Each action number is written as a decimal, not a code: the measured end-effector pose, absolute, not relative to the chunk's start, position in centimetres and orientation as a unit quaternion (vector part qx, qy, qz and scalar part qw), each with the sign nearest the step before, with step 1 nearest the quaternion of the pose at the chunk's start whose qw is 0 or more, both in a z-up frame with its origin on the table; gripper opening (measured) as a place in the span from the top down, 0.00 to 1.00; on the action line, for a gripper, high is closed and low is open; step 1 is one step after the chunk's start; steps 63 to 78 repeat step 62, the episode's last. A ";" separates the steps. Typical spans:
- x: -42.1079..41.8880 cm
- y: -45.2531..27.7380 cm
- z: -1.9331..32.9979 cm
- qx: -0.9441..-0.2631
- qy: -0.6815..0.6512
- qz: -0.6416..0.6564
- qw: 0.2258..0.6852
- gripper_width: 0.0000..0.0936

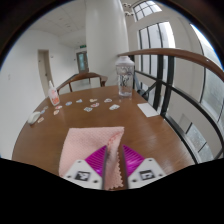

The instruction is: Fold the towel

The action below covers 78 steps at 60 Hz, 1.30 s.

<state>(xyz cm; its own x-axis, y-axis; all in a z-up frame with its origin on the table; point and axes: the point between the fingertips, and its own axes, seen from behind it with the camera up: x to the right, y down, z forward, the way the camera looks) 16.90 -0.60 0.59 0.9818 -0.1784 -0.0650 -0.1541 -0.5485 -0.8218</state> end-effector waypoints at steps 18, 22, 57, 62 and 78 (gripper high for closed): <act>16.8 -6.1 7.5 -0.839 0.114 0.014 0.532 0.11; 15.1 -8.2 8.9 -0.832 0.093 0.017 0.547 0.11; 7.2 -20.0 10.7 -0.803 -0.033 -0.052 0.592 0.12; 7.2 -19.9 10.3 -0.805 -0.029 -0.046 0.591 0.11; 7.2 -19.9 10.3 -0.805 -0.029 -0.046 0.591 0.11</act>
